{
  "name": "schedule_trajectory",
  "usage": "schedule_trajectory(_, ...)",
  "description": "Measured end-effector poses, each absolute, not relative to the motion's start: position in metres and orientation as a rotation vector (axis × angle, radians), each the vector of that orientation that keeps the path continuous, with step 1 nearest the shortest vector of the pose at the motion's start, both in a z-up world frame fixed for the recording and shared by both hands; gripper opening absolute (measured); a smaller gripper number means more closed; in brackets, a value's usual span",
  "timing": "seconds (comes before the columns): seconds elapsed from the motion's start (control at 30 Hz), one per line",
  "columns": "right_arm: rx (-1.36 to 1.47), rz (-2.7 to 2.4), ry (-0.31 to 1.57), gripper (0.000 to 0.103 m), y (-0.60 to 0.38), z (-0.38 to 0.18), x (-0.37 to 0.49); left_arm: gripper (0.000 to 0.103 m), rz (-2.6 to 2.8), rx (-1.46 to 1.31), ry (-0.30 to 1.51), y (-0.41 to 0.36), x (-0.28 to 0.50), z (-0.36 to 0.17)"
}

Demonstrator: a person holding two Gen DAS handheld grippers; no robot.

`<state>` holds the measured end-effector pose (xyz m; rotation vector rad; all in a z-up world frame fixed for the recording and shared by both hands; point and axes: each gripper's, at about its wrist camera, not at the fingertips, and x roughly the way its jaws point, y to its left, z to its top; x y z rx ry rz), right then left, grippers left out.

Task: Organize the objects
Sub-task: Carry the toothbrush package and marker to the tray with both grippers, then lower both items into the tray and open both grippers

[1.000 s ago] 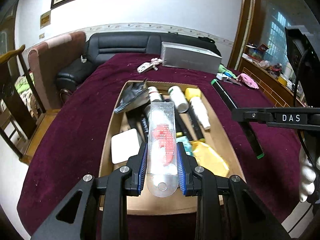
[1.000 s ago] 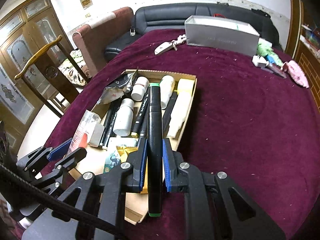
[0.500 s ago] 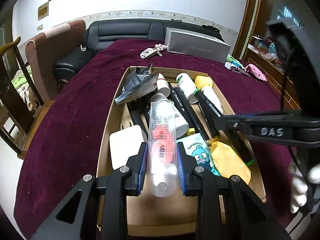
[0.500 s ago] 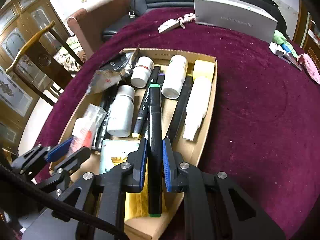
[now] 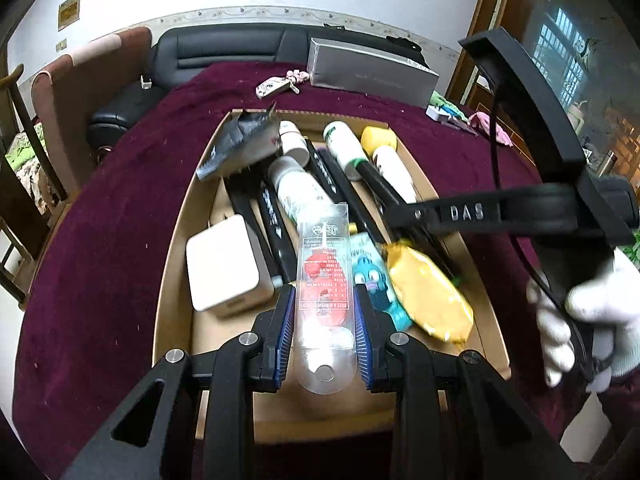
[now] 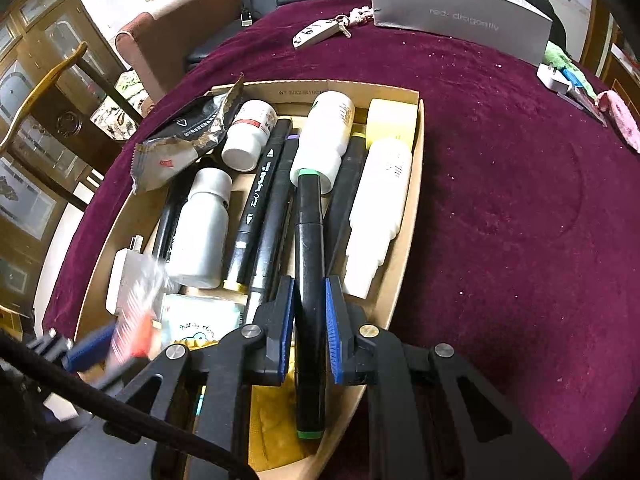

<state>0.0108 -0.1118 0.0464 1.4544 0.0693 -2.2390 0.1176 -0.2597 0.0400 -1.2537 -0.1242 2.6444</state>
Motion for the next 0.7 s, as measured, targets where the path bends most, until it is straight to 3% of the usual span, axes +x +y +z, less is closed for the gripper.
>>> schedule_trajectory(0.7, 1.422, -2.175, 0.02, 0.02, -0.106, 0.045, 0.019, 0.024, 2.663, -1.364, -0.076, -0.257, 0.122, 0.017)
